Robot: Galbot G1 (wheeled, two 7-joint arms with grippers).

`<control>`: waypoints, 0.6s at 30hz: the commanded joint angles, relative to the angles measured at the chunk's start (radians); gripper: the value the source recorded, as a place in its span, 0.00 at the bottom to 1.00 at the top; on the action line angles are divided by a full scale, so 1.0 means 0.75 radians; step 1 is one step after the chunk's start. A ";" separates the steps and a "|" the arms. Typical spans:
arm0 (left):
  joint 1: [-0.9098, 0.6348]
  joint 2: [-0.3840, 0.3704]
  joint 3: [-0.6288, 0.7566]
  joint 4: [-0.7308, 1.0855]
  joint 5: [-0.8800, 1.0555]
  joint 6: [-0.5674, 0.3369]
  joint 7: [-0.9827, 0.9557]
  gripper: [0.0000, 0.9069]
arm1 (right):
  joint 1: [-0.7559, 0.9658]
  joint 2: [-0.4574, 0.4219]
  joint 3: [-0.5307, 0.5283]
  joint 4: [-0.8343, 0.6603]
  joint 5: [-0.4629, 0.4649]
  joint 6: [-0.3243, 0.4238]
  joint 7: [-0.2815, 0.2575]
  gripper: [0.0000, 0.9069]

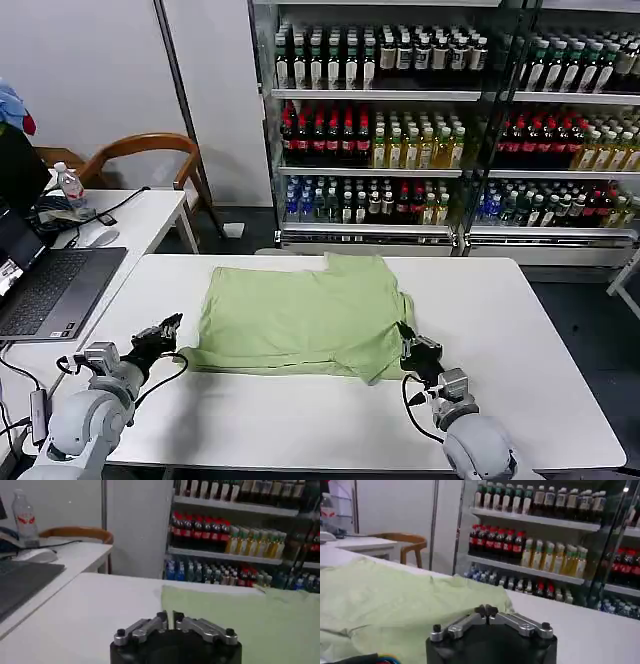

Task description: Fold and organize the clothes.

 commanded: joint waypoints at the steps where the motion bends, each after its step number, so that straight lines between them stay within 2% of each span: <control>1: 0.043 -0.001 -0.026 -0.064 0.003 -0.054 0.025 1.00 | 0.029 0.010 -0.013 -0.039 -0.012 0.004 -0.003 0.00; 17: 0.152 -0.009 -0.098 -0.150 0.051 -0.072 0.024 1.00 | 0.162 0.039 -0.033 -0.164 0.013 0.008 0.018 0.00; 18: 0.162 -0.010 -0.101 -0.154 0.061 -0.073 0.025 1.00 | 0.164 0.039 -0.034 -0.167 0.013 0.009 0.020 0.06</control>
